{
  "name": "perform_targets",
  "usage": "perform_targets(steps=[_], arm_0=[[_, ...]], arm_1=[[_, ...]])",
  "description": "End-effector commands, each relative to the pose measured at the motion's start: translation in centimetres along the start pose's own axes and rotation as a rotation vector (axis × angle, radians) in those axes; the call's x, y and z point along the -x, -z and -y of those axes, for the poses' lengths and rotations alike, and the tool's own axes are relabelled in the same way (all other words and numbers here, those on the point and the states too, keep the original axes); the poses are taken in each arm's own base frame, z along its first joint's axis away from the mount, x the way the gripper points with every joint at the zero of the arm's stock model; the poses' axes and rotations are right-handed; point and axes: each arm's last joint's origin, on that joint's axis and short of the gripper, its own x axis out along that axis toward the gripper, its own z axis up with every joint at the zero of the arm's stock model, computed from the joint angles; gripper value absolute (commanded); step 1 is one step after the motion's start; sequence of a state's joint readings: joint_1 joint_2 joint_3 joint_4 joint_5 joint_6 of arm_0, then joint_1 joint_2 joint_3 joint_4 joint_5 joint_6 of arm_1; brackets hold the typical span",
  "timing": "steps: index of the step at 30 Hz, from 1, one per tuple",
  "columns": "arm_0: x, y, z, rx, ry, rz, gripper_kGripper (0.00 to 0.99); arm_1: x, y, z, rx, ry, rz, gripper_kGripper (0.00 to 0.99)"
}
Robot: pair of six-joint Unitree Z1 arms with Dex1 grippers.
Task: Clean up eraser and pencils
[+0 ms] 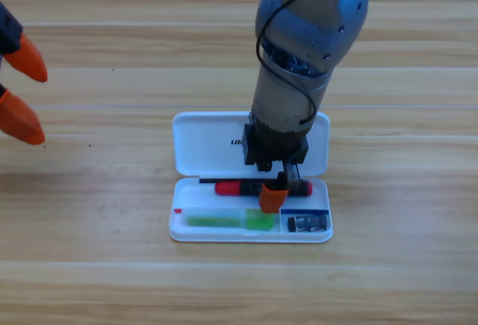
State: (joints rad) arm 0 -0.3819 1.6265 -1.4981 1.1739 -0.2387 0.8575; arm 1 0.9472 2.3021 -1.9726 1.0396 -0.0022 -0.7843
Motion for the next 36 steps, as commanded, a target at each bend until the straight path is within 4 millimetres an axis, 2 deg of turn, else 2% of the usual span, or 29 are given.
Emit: perform_targets(steps=[1,4,8,12,15,19,21,24,26,30,31,36], arm_0=[[0.7,0.0,-0.4,0.012,-0.026,0.037,0.99],[1.1,-1.1,-1.6,0.012,-0.05,0.061,0.99],[0.7,-3.0,-5.0,0.026,-0.071,0.11,0.99],[-1.8,-5.1,-9.9,0.033,-0.072,0.182,0.988],[-5.5,-6.4,-14.0,0.05,-0.039,0.225,0.983],[-11.3,-6.4,-17.9,0.083,0.01,0.277,0.966],[-14.1,-6.1,-18.9,0.092,0.047,0.286,0.89],[-17.4,-5.4,-19.9,0.104,0.087,0.27,0.758],[-18.9,-4.8,-20.1,0.098,0.112,0.258,0.594],[-21.0,-4.1,-19.9,0.057,0.155,0.252,0.072],[-21.3,-4.0,-19.8,0.054,0.162,0.251,0.0],[-22.5,-3.1,-19.0,0.048,0.215,0.271,0.0]], arm_1=[[2.7,0.7,-3.1,0.0,-0.089,0.043,0.891],[7.0,2.4,-5.1,-0.001,-0.125,0.135,0.916],[13.2,5.0,-7.8,-0.013,-0.127,0.289,0.917],[18.6,7.7,-10.0,-0.055,-0.073,0.458,0.923],[21.3,10.0,-11.4,-0.118,-0.088,0.563,0.933],[22.6,12.4,-13.8,-0.139,-0.061,0.635,0.936],[22.9,13.3,-14.9,-0.144,-0.036,0.669,0.937],[23.2,14.2,-15.9,-0.144,-0.024,0.695,0.939],[23.2,14.4,-16.2,-0.14,-0.035,0.705,0.942],[23.2,14.6,-16.5,-0.136,-0.047,0.714,0.943],[23.2,14.7,-16.6,-0.136,-0.05,0.714,0.943],[23.2,14.9,-16.8,-0.133,-0.049,0.721,0.943]])
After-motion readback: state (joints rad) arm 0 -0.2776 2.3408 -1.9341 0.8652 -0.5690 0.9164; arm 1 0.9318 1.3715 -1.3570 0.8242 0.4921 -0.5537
